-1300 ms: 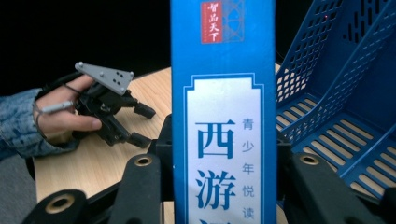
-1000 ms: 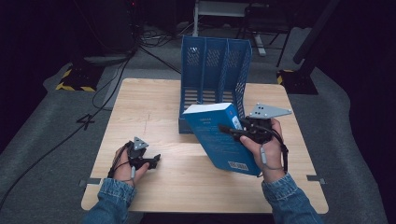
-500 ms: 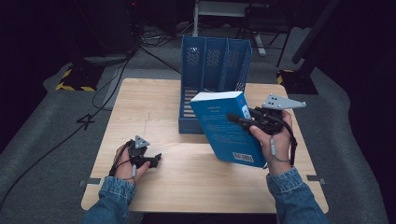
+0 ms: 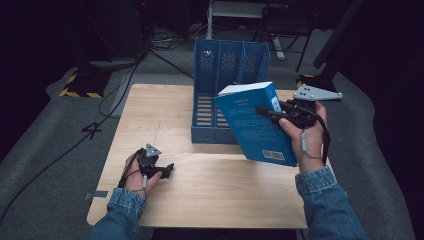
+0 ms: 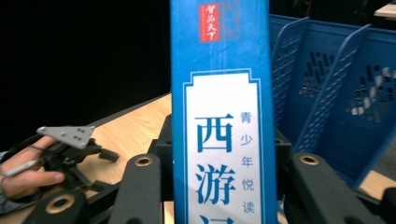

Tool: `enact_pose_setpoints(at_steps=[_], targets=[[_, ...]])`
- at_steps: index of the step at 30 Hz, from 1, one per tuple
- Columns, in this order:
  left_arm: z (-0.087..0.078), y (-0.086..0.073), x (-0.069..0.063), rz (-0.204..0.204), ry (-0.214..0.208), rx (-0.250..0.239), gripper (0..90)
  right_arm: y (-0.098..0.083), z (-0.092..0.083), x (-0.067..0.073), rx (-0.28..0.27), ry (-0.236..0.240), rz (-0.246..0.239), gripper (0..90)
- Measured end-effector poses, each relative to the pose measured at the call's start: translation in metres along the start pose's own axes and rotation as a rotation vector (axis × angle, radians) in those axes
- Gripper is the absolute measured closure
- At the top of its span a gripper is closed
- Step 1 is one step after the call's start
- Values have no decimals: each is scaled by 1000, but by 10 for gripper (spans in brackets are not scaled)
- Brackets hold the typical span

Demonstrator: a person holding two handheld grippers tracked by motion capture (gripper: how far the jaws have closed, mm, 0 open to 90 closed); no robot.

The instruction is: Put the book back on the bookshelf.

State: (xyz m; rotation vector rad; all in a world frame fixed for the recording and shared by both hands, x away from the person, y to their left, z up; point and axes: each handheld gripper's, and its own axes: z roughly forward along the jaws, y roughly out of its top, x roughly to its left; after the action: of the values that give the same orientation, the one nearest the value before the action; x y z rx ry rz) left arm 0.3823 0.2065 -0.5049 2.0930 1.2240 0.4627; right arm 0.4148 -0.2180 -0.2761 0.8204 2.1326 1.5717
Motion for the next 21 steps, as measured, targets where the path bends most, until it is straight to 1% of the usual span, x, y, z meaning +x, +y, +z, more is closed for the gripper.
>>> enact_pose_setpoints(at_steps=[2,4,5,7,8,13,17,18,19,21], targets=[[0,0,0,1,2,1,151,4,0,-6,-2,-2,1,613],[0,0,0,1,2,2,151,7,0,-12,-8,-4,16,613],[0,0,0,1,2,2,151,7,0,-12,-8,-4,16,613],[-1,0,0,-1,6,4,151,12,0,-21,-14,-12,33,613],[-1,0,0,1,4,6,151,13,0,-22,-13,-16,37,613],[-1,-1,0,0,5,6,151,25,1,-32,-6,-52,31,613],[-2,-1,0,-2,6,6,151,34,2,-39,-15,-76,42,613],[-1,-1,0,-4,6,5,151,38,2,-43,-21,-87,44,613],[-1,-1,-1,-5,6,5,151,38,2,-43,-21,-87,44,613],[-1,-1,0,-4,7,5,151,44,3,-48,-28,-107,56,613]])
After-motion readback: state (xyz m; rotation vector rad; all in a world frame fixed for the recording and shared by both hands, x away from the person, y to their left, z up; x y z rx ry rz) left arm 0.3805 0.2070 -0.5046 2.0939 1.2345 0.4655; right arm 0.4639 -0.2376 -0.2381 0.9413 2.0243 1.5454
